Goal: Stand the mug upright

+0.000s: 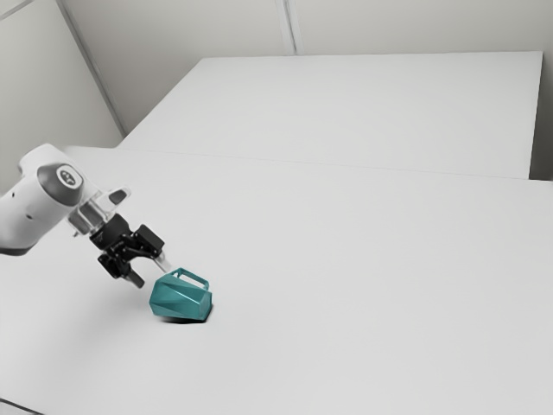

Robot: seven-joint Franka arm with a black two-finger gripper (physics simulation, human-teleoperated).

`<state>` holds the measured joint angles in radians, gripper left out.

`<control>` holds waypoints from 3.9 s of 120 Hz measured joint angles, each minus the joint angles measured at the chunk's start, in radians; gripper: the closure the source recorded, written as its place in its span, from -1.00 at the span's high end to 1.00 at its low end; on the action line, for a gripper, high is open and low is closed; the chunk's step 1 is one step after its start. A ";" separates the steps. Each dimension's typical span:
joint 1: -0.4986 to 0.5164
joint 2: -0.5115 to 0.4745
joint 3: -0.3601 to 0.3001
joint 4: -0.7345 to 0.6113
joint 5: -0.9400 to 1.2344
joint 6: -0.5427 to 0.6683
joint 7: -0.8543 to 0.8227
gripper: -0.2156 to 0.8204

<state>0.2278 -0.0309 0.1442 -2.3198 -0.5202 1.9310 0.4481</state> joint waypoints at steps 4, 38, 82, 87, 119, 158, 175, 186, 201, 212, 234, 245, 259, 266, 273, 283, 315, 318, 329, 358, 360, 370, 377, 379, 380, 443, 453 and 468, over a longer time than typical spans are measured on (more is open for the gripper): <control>0.003 0.008 0.000 -0.002 -0.012 0.000 0.009 0.58; 0.008 0.083 0.000 -0.006 -0.132 -0.002 0.093 0.58; 0.001 0.115 0.000 -0.033 -0.286 -0.012 0.189 0.58; 0.006 0.114 0.000 -0.036 -0.300 -0.013 0.201 0.58; 0.019 0.093 0.000 -0.047 -0.336 -0.022 0.268 0.04; 0.021 0.068 0.002 -0.046 -0.340 -0.040 0.324 -0.62; 0.018 0.063 0.001 -0.046 -0.340 -0.048 0.342 -0.78; 0.011 0.056 0.002 -0.046 -0.340 -0.050 0.352 -0.83; 0.001 0.038 0.003 -0.046 -0.340 -0.052 0.365 -0.87; -0.006 0.025 0.004 -0.046 -0.339 -0.053 0.373 -0.89; -0.017 -0.010 0.003 -0.036 -0.312 -0.055 0.384 -0.92; -0.018 -0.011 0.000 -0.015 -0.271 -0.054 0.389 -0.93; -0.020 -0.008 -0.007 0.020 -0.214 -0.036 0.392 -0.93; -0.030 -0.004 -0.012 0.055 -0.189 -0.022 0.393 -0.93; -0.054 0.006 -0.014 0.099 -0.162 -0.008 0.393 -0.93; -0.100 0.038 -0.016 0.163 -0.119 0.014 0.389 -0.93; -0.328 0.166 -0.031 0.322 0.088 0.091 0.349 -0.93; -0.341 0.178 -0.032 0.340 0.119 0.096 0.342 -0.93; -0.354 0.199 -0.044 0.376 0.233 0.110 0.315 -0.93; -0.353 0.259 -0.109 0.458 0.451 0.129 0.255 -0.93; -0.353 0.263 -0.110 0.460 0.461 0.132 0.252 -0.93; -0.355 0.288 -0.113 0.465 0.507 0.156 0.234 -0.93; -0.356 0.303 -0.118 0.466 0.538 0.179 0.222 -0.93; -0.357 0.306 -0.119 0.466 0.547 0.186 0.218 -0.93; -0.357 0.307 -0.119 0.466 0.552 0.189 0.217 -0.93; -0.363 0.369 -0.133 0.462 0.650 0.339 0.129 -0.93; -0.362 0.376 -0.133 0.462 0.640 0.347 0.118 -0.93; -0.361 0.387 -0.133 0.462 0.631 0.359 0.105 -0.93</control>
<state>-0.1336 0.3562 0.0109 -1.8582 0.1107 2.2901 0.5530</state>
